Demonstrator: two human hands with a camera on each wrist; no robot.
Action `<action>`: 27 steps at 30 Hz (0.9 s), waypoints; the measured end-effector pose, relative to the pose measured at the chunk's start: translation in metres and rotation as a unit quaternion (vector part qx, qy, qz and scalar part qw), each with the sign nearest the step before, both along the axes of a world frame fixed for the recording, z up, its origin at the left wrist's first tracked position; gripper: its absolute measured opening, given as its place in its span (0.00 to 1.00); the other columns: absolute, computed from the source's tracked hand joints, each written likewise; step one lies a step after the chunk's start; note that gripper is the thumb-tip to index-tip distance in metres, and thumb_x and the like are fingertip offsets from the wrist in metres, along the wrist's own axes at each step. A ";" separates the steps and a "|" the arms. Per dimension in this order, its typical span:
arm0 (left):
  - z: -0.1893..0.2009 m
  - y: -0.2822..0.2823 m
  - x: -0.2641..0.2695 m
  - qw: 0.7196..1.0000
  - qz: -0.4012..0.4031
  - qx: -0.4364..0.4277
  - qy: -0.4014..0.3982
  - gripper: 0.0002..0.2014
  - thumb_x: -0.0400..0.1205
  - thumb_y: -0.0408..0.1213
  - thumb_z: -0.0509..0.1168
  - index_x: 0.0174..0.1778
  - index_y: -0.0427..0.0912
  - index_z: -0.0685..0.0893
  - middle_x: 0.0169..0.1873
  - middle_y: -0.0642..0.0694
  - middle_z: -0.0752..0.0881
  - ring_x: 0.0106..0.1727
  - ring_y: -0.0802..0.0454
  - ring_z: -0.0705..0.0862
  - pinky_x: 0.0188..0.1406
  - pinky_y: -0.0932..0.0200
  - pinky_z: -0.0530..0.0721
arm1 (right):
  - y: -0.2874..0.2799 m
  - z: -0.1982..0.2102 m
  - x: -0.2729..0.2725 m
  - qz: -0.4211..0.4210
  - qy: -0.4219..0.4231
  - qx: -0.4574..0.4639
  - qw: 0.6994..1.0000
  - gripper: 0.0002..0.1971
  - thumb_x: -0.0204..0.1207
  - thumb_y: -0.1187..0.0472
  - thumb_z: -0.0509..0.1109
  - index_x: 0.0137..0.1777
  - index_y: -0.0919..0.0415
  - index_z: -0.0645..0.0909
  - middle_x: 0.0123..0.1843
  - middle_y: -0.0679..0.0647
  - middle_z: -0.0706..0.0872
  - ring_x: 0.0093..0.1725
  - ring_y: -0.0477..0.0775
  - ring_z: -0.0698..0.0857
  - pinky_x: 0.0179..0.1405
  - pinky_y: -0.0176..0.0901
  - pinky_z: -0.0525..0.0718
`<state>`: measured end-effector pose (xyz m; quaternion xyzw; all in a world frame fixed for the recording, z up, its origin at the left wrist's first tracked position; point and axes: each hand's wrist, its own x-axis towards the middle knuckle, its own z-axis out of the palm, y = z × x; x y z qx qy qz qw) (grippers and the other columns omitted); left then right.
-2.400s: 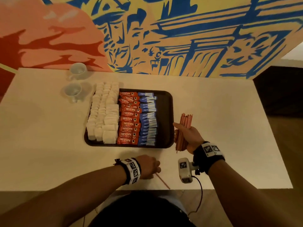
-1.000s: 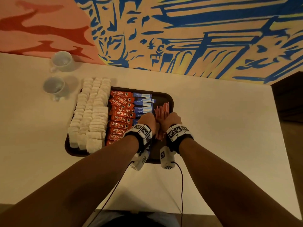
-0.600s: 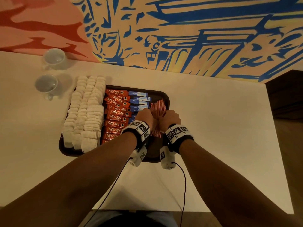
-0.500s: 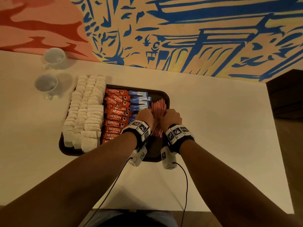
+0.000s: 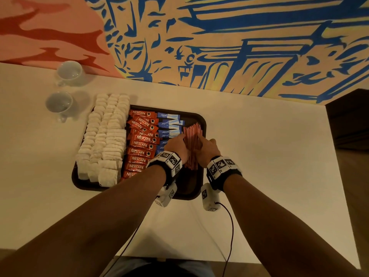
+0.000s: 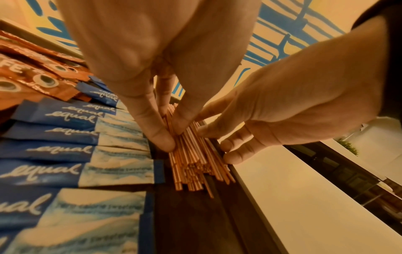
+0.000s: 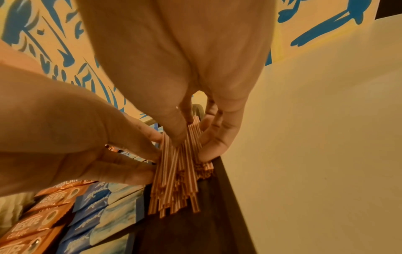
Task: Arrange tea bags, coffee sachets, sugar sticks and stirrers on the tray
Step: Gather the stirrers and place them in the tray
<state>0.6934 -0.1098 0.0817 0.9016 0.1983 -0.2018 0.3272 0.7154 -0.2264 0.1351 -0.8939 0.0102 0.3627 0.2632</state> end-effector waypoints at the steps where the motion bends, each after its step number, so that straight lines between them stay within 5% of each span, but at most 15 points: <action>1: 0.000 -0.001 0.000 1.000 0.000 0.002 0.003 0.23 0.85 0.37 0.67 0.77 0.45 0.74 0.68 0.41 0.83 0.68 0.40 0.82 0.69 0.43 0.82 | 0.000 -0.001 0.000 0.003 0.002 0.003 1.000 0.28 0.87 0.56 0.64 0.85 0.53 0.64 0.73 0.64 0.69 0.67 0.70 0.80 0.74 0.54 0.76; 6: -0.002 -0.003 0.000 1.000 -0.010 0.021 0.011 0.21 0.85 0.37 0.67 0.75 0.44 0.76 0.67 0.41 0.83 0.67 0.41 0.83 0.67 0.45 0.83 | -0.006 0.002 0.000 0.012 -0.004 0.025 1.000 0.27 0.87 0.61 0.60 0.85 0.54 0.64 0.72 0.66 0.70 0.70 0.69 0.77 0.75 0.54 0.74; 11: 0.011 0.011 -0.004 0.999 -0.022 0.023 -0.011 0.06 0.83 0.37 0.63 0.54 0.48 0.83 0.50 0.47 0.86 0.54 0.43 0.87 0.52 0.50 0.87 | -0.011 0.011 -0.011 0.016 -0.075 0.074 0.994 0.30 0.86 0.64 0.59 0.87 0.52 0.62 0.67 0.65 0.81 0.72 0.66 0.72 0.77 0.61 0.73; 15: 0.039 0.049 -0.029 0.998 0.036 0.002 -0.049 0.18 0.85 0.37 0.61 0.71 0.48 0.80 0.65 0.47 0.84 0.64 0.46 0.83 0.63 0.51 0.83 | -0.012 0.024 -0.027 -0.011 -0.129 0.125 0.984 0.27 0.83 0.58 0.62 0.84 0.55 0.69 0.67 0.61 0.83 0.66 0.65 0.79 0.70 0.66 0.79; 19: 0.066 0.112 -0.082 0.987 0.120 0.011 -0.105 0.11 0.85 0.38 0.63 0.63 0.50 0.84 0.58 0.53 0.86 0.52 0.53 0.83 0.51 0.59 0.79 | -0.016 0.029 -0.055 -0.042 -0.134 0.122 0.983 0.20 0.87 0.60 0.65 0.78 0.57 0.72 0.68 0.59 0.81 0.67 0.63 0.79 0.70 0.65 0.80; 21: 0.069 0.149 -0.112 0.979 0.174 0.018 -0.110 0.10 0.84 0.37 0.66 0.60 0.48 0.86 0.56 0.49 0.88 0.51 0.51 0.84 0.53 0.60 0.78 | -0.018 0.023 -0.069 -0.056 -0.137 0.111 0.983 0.20 0.86 0.59 0.67 0.76 0.56 0.74 0.69 0.58 0.81 0.67 0.62 0.80 0.69 0.64 0.81; 25: 0.058 0.223 -0.171 0.974 0.216 0.057 -0.027 0.12 0.84 0.38 0.64 0.63 0.47 0.86 0.61 0.42 0.88 0.59 0.41 0.85 0.60 0.54 0.80 | -0.028 0.005 -0.094 -0.124 -0.095 0.064 0.986 0.24 0.82 0.61 0.72 0.77 0.56 0.73 0.68 0.62 0.81 0.59 0.56 0.81 0.60 0.49 0.81; 27: 0.043 0.249 -0.192 0.975 0.208 0.071 0.032 0.14 0.84 0.41 0.63 0.66 0.47 0.84 0.63 0.41 0.87 0.61 0.38 0.85 0.60 0.51 0.81 | -0.032 -0.009 -0.108 -0.153 -0.051 0.029 0.986 0.28 0.81 0.63 0.74 0.80 0.59 0.70 0.71 0.64 0.81 0.63 0.61 0.82 0.65 0.52 0.81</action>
